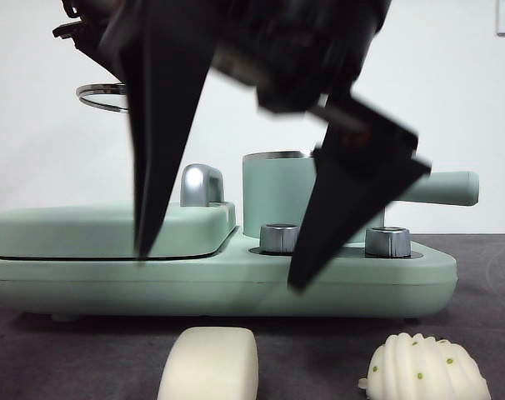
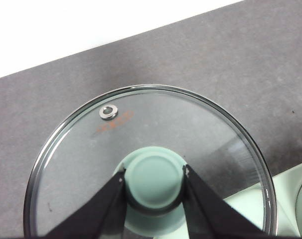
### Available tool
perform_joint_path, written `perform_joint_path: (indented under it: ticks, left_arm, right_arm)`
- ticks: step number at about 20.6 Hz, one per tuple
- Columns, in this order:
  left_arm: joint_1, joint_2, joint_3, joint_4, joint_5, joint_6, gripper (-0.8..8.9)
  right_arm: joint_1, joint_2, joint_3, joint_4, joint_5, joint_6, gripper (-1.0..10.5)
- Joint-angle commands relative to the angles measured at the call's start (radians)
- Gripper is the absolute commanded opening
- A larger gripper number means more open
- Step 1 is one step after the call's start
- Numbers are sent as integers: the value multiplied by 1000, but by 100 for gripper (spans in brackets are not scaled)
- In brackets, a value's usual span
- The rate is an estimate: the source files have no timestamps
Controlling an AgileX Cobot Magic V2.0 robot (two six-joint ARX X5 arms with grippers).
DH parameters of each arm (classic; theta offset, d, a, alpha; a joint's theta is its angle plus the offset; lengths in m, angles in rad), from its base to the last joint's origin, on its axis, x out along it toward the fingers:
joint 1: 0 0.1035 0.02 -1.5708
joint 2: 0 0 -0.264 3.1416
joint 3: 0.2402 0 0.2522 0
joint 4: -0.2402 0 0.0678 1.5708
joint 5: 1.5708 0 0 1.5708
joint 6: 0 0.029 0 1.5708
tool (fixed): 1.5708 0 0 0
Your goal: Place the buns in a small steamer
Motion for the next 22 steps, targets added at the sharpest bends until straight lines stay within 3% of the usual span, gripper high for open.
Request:
perform_joint_path:
  ticks: [1,8,17,22]
  left_arm:
    - [-3,10,41,27,5,2,16]
    - [-3,10,41,27,31,-1,16]
    - [2,10,41,29,31,-2,16]
    - [2,10,41,31,31,-2,16]
  right_arm:
    - [25,68,20,5,10,21,431]
    - [32,144,20,71,50,20,417]
    - [34,167,20,90,55,11,147]
    - [35,166,27,98,48,11,139]
